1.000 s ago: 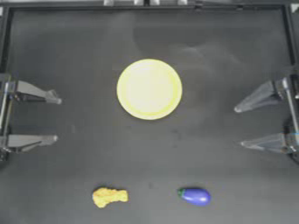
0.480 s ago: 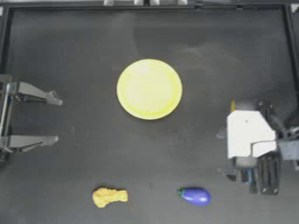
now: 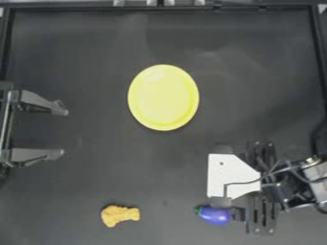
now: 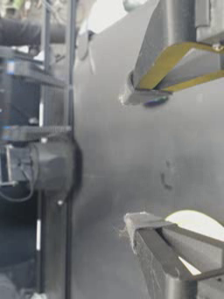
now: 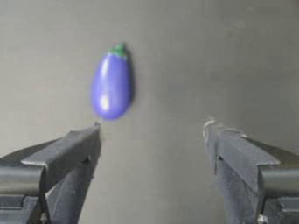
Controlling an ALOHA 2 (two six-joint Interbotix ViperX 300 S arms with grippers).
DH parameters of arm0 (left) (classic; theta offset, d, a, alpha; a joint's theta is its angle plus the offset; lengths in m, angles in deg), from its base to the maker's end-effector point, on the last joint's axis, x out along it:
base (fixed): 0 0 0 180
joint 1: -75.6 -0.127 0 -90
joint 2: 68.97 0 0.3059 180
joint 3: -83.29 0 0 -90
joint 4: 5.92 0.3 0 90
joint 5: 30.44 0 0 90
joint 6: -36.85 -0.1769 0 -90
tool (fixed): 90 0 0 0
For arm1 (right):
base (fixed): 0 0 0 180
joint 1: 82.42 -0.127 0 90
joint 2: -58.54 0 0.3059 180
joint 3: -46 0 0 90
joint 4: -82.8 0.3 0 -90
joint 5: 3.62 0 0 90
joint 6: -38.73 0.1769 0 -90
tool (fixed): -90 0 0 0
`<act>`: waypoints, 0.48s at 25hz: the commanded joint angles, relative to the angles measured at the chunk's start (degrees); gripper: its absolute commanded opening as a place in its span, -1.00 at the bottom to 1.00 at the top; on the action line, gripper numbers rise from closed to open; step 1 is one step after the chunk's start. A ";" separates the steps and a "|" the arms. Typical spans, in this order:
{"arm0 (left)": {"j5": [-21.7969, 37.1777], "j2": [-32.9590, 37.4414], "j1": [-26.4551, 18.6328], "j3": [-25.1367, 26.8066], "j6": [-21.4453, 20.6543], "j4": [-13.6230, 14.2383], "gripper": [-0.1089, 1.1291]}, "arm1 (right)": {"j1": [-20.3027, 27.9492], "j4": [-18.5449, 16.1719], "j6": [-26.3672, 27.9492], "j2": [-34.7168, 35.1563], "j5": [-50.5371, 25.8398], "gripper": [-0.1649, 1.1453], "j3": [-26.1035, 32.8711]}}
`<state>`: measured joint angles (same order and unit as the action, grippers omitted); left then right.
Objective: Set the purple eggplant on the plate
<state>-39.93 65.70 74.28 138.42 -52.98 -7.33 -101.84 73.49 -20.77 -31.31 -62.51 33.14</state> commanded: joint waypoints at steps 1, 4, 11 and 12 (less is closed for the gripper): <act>-0.18 -0.79 -0.18 -1.58 0.00 -0.09 0.81 | -1.23 -0.18 1.58 1.14 1.32 0.75 1.23; -0.18 -0.79 -0.18 -1.49 0.00 -0.09 0.81 | -2.46 -0.62 3.69 2.81 3.08 0.75 0.62; -0.18 -0.79 -0.18 -1.49 0.00 -0.09 0.81 | -3.34 -1.32 8.00 5.63 9.05 0.75 -2.46; -0.18 -0.79 -0.18 -1.58 0.00 0.00 0.81 | -3.34 -1.32 8.53 5.89 10.02 0.75 -3.16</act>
<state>-39.93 65.61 74.28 138.42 -52.98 -7.33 -105.10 72.34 -12.60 -24.71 -53.63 29.89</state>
